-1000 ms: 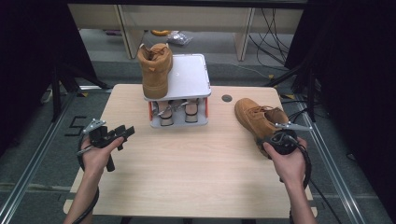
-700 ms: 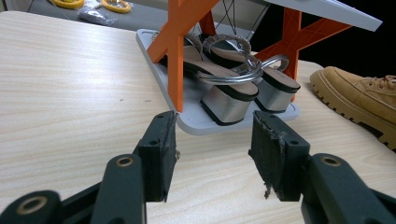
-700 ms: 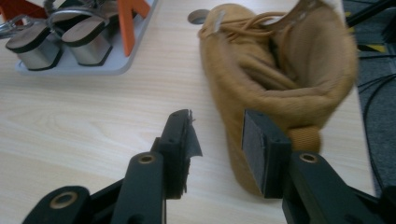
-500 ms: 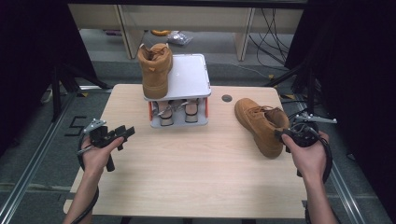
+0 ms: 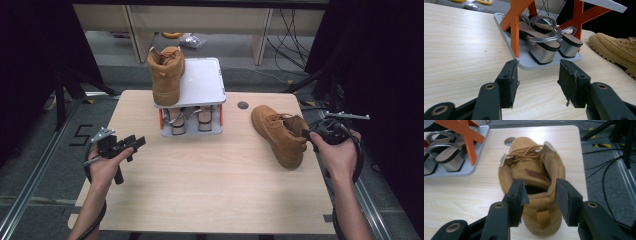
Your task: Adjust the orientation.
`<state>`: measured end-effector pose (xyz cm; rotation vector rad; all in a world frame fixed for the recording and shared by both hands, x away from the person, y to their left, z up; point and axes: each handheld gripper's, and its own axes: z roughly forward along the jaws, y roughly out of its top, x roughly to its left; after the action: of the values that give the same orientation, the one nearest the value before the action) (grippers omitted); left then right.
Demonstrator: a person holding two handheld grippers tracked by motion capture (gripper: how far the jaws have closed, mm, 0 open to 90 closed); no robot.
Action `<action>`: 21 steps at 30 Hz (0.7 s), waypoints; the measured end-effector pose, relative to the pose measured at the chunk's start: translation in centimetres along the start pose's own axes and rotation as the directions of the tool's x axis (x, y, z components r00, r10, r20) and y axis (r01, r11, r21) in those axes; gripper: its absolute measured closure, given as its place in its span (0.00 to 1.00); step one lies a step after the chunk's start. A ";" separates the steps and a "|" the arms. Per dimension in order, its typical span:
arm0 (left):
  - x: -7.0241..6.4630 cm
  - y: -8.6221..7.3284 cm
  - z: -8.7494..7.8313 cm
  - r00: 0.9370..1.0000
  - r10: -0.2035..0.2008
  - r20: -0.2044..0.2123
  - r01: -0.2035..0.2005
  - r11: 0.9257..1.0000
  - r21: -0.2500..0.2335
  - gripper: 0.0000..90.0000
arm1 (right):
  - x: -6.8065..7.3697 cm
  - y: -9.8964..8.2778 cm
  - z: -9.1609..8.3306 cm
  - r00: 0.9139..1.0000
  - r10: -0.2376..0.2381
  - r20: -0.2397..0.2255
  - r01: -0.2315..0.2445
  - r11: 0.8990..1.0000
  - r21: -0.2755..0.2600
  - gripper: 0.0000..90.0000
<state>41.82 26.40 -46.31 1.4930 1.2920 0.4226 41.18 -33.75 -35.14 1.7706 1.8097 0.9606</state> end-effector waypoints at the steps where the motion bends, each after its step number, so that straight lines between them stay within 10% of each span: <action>1: 0.0 0.0 0.0 1.000 -0.001 -0.002 0.001 1.000 0.000 0.54 | -0.5 0.3 0.1 0.999 -0.046 -0.007 0.046 0.999 -0.007 0.65; 3: 0.0 -0.1 0.0 1.000 0.002 -0.002 -0.002 1.000 0.001 0.54 | -0.4 0.7 0.3 1.000 -0.005 0.000 0.005 1.000 0.008 0.65; 12: -0.3 -0.2 0.2 1.000 0.004 0.001 -0.004 1.000 0.007 0.54 | -1.6 1.9 1.3 0.996 -0.087 0.029 0.086 0.996 0.028 0.64; 15: -0.3 -0.2 0.2 1.000 0.004 0.003 -0.004 1.000 0.008 0.54 | -1.2 2.2 1.6 0.999 0.005 0.041 -0.008 0.998 0.059 0.64; 17: -0.2 -0.2 0.2 1.000 0.004 0.002 -0.004 1.000 0.010 0.54 | -1.7 2.4 1.9 0.998 -0.048 0.036 0.046 0.997 0.064 0.64; 21: -0.2 -0.3 0.3 1.000 0.002 0.002 -0.002 1.000 0.016 0.54 | -1.5 2.7 2.3 0.999 0.014 0.047 -0.017 0.996 0.083 0.63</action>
<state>41.83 26.02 -46.64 1.5080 1.2951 0.4135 44.80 -35.02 -34.98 1.8437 1.8341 0.8548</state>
